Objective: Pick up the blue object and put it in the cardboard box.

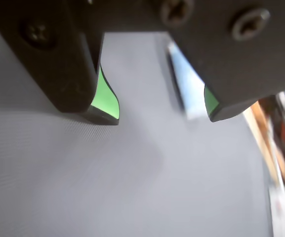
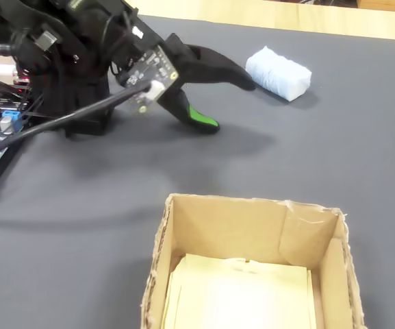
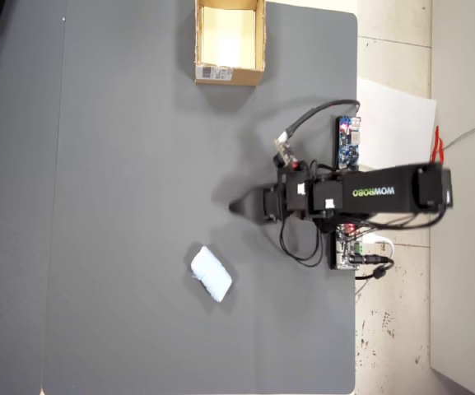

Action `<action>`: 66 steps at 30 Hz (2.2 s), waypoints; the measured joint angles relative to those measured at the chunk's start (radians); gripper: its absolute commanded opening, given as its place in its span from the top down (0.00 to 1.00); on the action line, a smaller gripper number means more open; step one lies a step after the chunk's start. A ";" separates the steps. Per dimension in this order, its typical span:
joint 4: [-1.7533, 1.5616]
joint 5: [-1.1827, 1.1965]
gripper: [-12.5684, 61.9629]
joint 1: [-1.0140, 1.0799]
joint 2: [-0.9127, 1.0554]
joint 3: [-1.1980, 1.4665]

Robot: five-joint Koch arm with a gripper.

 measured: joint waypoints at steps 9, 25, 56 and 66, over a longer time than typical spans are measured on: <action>0.123 0.098 0.39 -0.239 0.000 -0.081; 0.706 0.135 0.39 -0.318 -0.505 -0.859; 0.526 0.155 0.77 -0.322 -0.764 -0.913; 0.403 0.152 0.77 -0.209 -0.497 -0.746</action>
